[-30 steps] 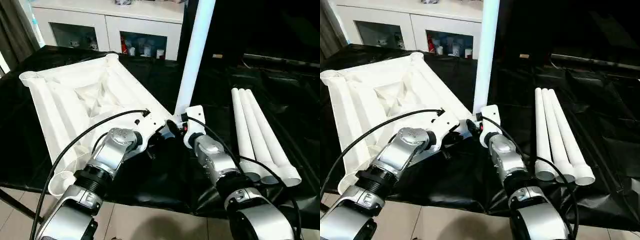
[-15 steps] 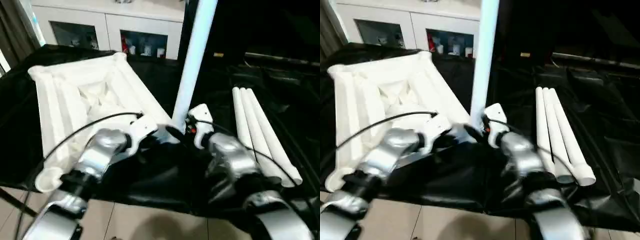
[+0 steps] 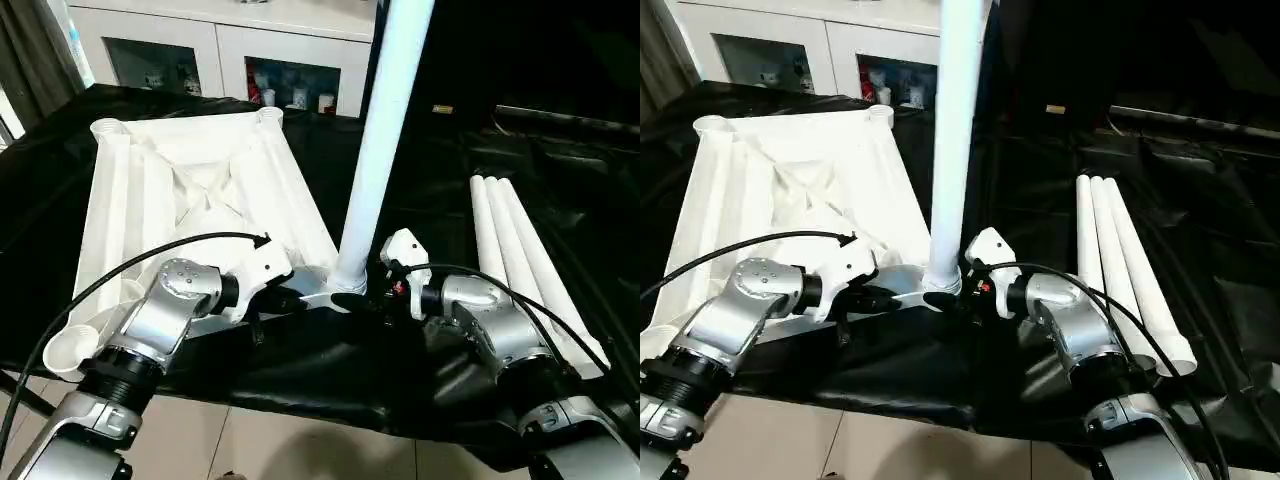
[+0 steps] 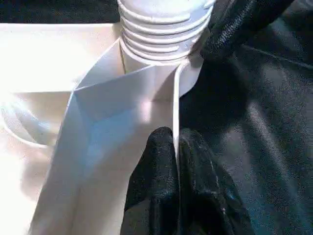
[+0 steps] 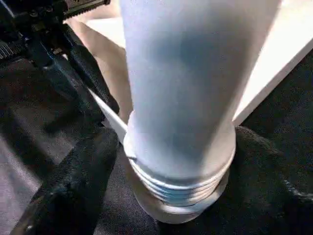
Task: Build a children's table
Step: Rotate leg to tighten
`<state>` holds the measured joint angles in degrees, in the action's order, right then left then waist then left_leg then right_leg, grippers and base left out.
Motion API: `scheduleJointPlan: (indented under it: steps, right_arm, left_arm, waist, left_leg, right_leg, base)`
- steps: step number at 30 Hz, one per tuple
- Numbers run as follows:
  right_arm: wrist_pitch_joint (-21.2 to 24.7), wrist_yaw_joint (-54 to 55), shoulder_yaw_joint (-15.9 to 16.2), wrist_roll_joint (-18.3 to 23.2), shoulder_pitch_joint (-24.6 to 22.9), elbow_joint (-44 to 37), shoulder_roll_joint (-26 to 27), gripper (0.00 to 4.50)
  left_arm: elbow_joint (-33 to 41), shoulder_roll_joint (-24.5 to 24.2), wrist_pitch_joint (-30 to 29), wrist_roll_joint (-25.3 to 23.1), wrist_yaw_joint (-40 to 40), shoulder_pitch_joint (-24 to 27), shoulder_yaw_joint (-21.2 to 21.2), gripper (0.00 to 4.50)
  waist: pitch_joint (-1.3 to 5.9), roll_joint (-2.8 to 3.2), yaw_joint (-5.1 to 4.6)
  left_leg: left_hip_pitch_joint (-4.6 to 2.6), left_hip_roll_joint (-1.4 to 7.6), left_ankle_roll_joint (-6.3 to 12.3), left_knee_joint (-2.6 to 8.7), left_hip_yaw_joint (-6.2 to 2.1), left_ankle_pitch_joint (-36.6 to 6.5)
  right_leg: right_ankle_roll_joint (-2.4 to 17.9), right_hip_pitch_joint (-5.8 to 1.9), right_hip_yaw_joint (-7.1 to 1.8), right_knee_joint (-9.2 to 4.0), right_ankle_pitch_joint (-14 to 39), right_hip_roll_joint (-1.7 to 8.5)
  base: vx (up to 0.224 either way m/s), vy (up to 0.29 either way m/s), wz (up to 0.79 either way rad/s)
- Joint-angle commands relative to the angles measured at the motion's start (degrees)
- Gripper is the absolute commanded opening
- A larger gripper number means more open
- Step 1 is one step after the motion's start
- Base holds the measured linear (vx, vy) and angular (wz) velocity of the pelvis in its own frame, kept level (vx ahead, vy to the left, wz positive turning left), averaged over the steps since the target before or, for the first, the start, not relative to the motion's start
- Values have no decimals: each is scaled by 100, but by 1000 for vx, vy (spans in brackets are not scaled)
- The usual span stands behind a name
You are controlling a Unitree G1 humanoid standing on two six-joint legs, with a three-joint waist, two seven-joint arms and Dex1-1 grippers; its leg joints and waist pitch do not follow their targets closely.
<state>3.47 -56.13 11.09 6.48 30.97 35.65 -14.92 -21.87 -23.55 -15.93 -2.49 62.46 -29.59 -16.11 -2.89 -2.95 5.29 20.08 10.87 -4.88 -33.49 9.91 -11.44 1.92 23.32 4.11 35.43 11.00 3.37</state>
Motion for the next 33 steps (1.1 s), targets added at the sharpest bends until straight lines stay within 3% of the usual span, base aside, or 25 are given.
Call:
scheduleJointPlan:
  steps: [1, 8, 14, 19, 22, 23, 24, 29, 33]
  right_arm:
    - [11, -165, 8, 64, -23, -212, -8, 332]
    - [20, -186, 28, 43, -47, -153, 21, 284]
    - [66, 197, -85, 8, -66, 21, 146, 274]
    - [64, 1897, -350, -319, 20, 751, 568, 272]
    - [248, 3052, -715, -211, 104, 1057, 984, 272]
    - [292, 3290, -800, -180, 128, 1111, 1076, 272]
    - [332, 3693, -862, -203, 198, 1232, 1208, 272]
    - [160, 4603, -953, -298, 502, 1705, 1658, 272]
    - [-136, 4769, -970, -400, 623, 1841, 1766, 272]
  left_arm:
    - [42, 118, 27, 200, 100, 99, -64, 0]
    - [70, 101, -20, 208, 139, 138, -69, 0]
    - [24, 150, -85, 180, 53, 129, -60, 0]
    - [-591, 606, -155, -182, -982, -135, -5, 0]
    - [-901, 1003, -306, -329, -1602, -330, -5, 0]
    - [-959, 1093, -335, -358, -1733, -372, -9, 0]
    - [-1047, 1251, -372, -413, -1946, -442, -29, 0]
    - [-1202, 1774, -458, -548, -2370, -598, -153, 0]
    - [-1230, 1827, -348, -610, -2356, -610, -226, 0]
  waist:
    - [313, -51, 6]
    - [318, -56, 9]
    - [310, -47, 0]
    - [281, -30, -44]
    - [277, -42, -51]
    - [259, -29, -57]
    - [270, -5, -63]
    - [289, 4, -75]
    - [297, -9, -67]
  left_leg:
    - [21, 252, 397, 375, -54, -602]
    - [17, 249, 386, 370, -52, -561]
    - [14, 244, 352, 376, -50, -640]
    - [-26, 239, 166, 405, -60, -926]
    - [-28, 229, 79, 418, -82, -1066]
    - [-71, 237, 58, 430, -83, -1182]
    - [-60, 228, 39, 436, -103, -1248]
    - [-68, 226, 38, 442, -94, -1306]
    - [-49, 221, 79, 443, -94, -1299]
  right_leg:
    - [943, -321, -333, -446, 1361, 520]
    - [931, -323, -332, -439, 1334, 517]
    - [931, -318, -333, -453, 1395, 517]
    - [771, -279, -328, -534, 2020, 514]
    - [630, -291, -324, -580, 2456, 542]
    - [577, -238, -328, -615, 2642, 540]
    - [534, -267, -320, -609, 2720, 546]
    - [533, -242, -340, -602, 2363, 535]
    - [544, -261, -340, -582, 2233, 532]
  base:
    - [0, 0, 0]
    - [0, 0, 0]
    - [0, 0, 0]
    - [0, 0, 0]
    - [0, 0, 0]
    - [0, 0, 0]
    - [0, 0, 0]
    - [0, 0, 0]
    - [0, 0, 0]
